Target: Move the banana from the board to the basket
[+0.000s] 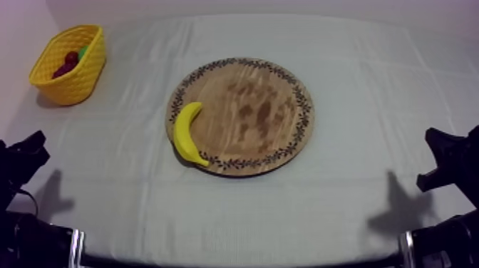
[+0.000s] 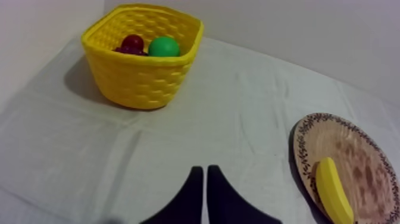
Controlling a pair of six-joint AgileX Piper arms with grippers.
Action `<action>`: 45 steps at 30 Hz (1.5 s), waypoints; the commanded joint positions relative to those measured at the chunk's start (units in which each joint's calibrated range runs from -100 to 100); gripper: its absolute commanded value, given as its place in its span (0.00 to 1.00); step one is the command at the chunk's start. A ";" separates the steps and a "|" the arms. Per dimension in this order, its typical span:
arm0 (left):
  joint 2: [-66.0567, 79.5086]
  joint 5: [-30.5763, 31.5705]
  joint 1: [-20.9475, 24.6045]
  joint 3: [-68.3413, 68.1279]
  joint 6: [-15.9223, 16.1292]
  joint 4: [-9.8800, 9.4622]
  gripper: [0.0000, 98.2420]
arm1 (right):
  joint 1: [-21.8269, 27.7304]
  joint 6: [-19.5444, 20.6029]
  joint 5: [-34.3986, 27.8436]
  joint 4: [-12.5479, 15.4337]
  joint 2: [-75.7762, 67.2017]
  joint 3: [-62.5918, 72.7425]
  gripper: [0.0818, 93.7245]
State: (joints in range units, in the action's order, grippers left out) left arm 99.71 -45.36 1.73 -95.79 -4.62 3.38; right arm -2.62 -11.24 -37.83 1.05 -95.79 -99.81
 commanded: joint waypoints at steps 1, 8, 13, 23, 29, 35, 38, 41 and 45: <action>0.03 14.08 -0.46 -4.10 -9.08 -5.90 0.02 | 0.01 -0.01 0.01 0.00 0.03 0.03 0.00; 0.03 14.03 -0.46 -4.10 -7.09 -5.89 0.00 | 0.01 0.01 0.01 0.00 0.03 0.03 0.00; 0.03 14.00 -0.46 -4.10 -7.68 -5.76 0.00 | 0.01 -0.01 0.01 0.00 0.03 0.03 0.00; -3.42 11.08 -2.66 1.19 -3.73 -2.27 0.00 | 0.01 -0.01 0.01 0.00 0.03 0.03 0.00; -10.57 4.81 -5.32 12.10 -1.38 -2.07 0.00 | 0.01 -0.01 0.01 0.00 0.03 0.03 0.00; -23.03 -2.27 -9.89 26.93 -0.11 -2.70 0.00 | 0.01 -0.01 0.01 0.00 0.03 0.03 0.00; -29.54 -5.45 -12.68 34.42 0.12 -3.34 0.00 | 0.01 -0.01 0.01 0.00 0.03 0.03 0.00; -35.67 -8.39 -15.38 41.28 0.08 -4.05 0.00 | 0.01 -0.01 0.01 0.00 0.03 0.03 0.00; -43.68 -12.83 -18.32 50.29 -0.01 -4.66 0.00 | 0.01 -0.01 0.01 0.00 0.03 0.03 0.00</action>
State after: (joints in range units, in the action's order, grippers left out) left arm 62.16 -56.55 -15.05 -53.27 -4.60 -1.14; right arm -2.62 -11.24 -37.83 1.05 -95.79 -99.81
